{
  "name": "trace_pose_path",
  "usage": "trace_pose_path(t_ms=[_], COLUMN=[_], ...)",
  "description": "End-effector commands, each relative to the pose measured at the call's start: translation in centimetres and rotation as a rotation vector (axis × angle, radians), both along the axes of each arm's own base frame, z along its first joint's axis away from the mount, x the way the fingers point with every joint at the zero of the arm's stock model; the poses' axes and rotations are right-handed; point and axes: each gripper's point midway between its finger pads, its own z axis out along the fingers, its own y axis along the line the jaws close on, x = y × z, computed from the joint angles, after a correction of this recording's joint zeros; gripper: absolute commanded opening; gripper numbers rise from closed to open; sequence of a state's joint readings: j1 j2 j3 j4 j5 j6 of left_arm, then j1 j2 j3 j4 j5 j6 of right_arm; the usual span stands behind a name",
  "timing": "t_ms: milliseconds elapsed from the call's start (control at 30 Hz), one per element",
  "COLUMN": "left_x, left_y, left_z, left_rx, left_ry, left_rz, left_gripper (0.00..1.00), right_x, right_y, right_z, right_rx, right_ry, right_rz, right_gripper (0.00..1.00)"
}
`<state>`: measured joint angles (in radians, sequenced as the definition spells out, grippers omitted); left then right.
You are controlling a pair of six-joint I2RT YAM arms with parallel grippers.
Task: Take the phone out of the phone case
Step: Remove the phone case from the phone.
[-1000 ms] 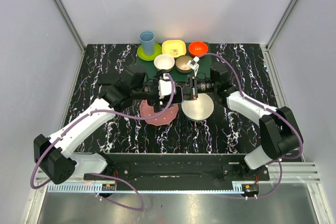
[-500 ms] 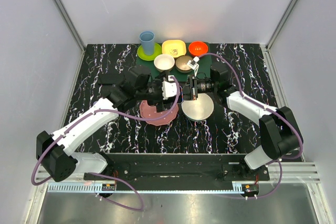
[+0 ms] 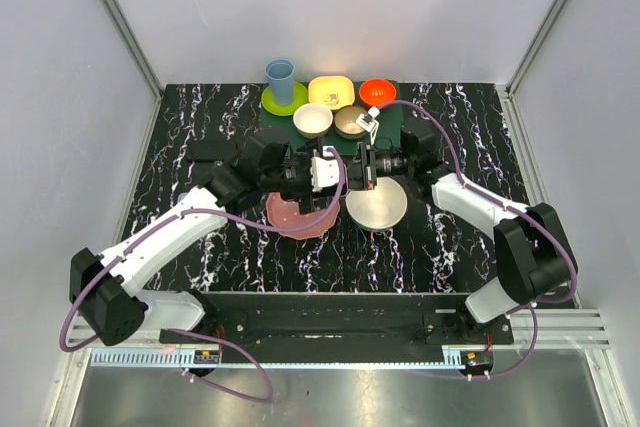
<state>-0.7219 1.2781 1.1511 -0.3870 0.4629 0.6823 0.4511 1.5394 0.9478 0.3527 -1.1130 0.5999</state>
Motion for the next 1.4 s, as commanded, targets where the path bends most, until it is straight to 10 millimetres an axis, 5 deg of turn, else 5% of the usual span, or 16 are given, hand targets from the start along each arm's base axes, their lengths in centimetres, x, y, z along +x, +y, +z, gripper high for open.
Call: trace_pose_path(t_ms=[0, 367, 800, 1367], left_x=[0.5, 0.2, -2.8, -3.1], left_y=[-0.6, -0.7, -1.9, -2.3], left_z=[0.9, 1.1, 1.7, 2.3], left_rx=[-0.022, -0.026, -0.086, -0.172], left_ry=[-0.053, -0.060, 0.068, 0.226], left_rz=[-0.005, -0.020, -0.155, -0.189], left_gripper=[0.86, 0.61, 0.60, 0.59], right_x=[0.0, 0.3, 1.2, 1.7], right_y=[0.6, 0.6, 0.0, -0.5], right_z=[3.3, 3.3, 2.4, 3.3], right_rx=[0.059, 0.059, 0.025, 0.033], right_ry=[-0.088, -0.071, -0.265, -0.352], right_rz=[0.042, 0.032, -0.058, -0.126], right_gripper=[0.00, 0.00, 0.00, 0.00])
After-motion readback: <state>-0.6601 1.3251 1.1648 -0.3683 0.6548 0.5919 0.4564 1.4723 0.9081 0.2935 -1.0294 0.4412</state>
